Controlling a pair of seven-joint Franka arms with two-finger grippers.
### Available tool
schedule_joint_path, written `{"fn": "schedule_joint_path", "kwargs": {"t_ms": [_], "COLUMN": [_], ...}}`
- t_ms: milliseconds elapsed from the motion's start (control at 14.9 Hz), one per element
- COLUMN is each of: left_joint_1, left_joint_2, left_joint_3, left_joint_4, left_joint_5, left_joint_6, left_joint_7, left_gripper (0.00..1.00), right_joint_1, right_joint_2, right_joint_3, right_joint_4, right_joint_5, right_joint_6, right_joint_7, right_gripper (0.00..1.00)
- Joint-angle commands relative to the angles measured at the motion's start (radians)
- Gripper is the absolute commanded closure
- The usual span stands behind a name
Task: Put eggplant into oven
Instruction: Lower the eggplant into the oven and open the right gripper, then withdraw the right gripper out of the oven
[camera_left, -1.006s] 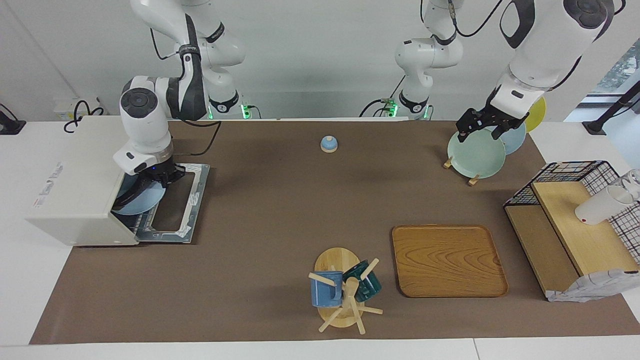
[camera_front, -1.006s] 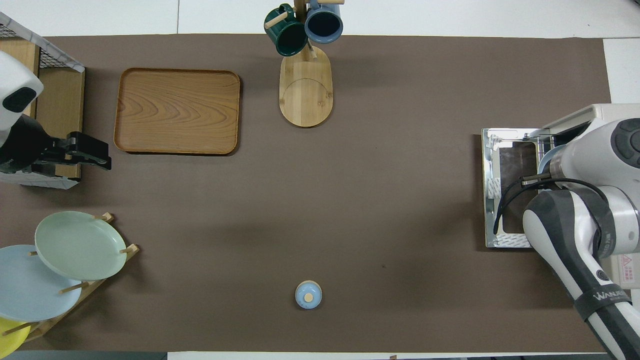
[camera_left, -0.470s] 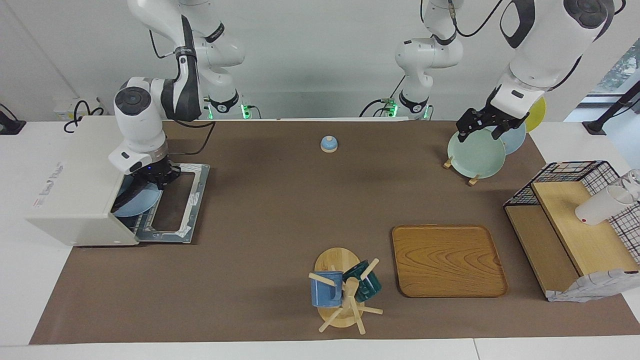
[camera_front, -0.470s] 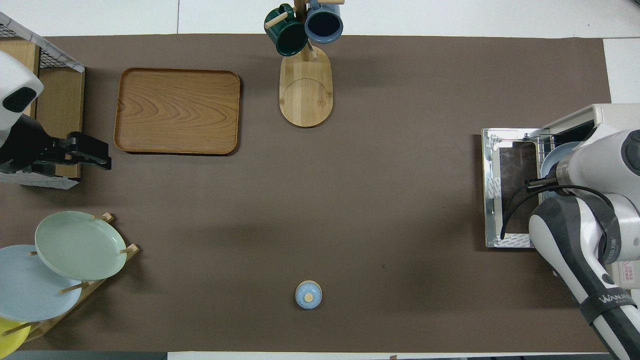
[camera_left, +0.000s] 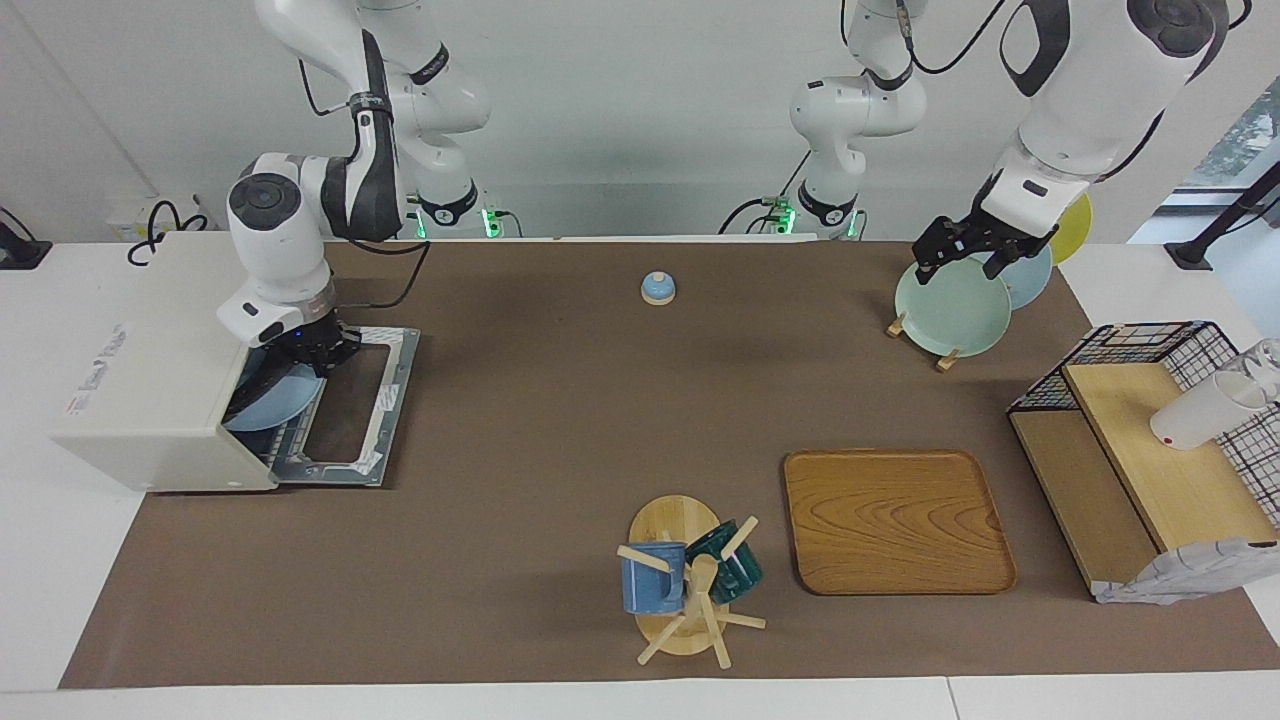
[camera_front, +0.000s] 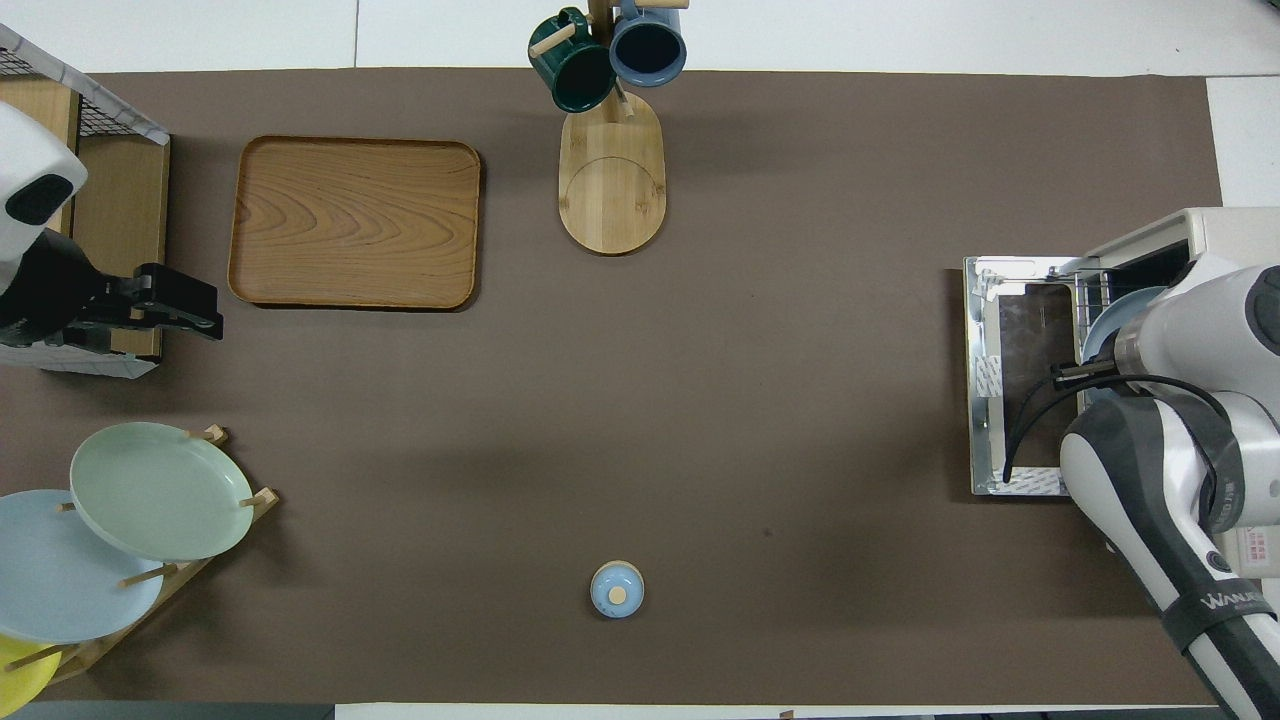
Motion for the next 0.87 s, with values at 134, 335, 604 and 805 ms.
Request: {"fn": "schedule_joint_path", "kwargs": {"t_ms": [134,335,604,805], "left_joint_1": [0.011,0.011,0.011,0.011], "left_joint_2": [-0.005,-0.005,-0.005,-0.005], "left_joint_3": [-0.005,-0.005,-0.005,-0.005], "left_joint_4": [0.012,0.012,0.012,0.012], "left_joint_5": [-0.010,-0.010,-0.010,-0.010], "left_joint_6": [-0.011,-0.011,-0.011,-0.011], "left_joint_7": [-0.005,-0.005,-0.005,-0.005], "left_gripper": [0.00,0.00,0.00,0.00], "right_joint_1": [-0.012,0.033,0.091,0.126], "right_joint_2": [-0.009,-0.004,0.025,0.104], "right_joint_3": [0.016,0.023,0.026,0.033], "right_joint_4": [0.044,0.119,0.150,0.153], "right_joint_5": [0.014,0.037,0.184,0.187], "right_joint_6": [-0.040,-0.103,-0.041,0.059], "right_joint_7": [-0.022,-0.016,-0.007,0.051], "right_gripper": [0.81,0.87,1.00,1.00]}}
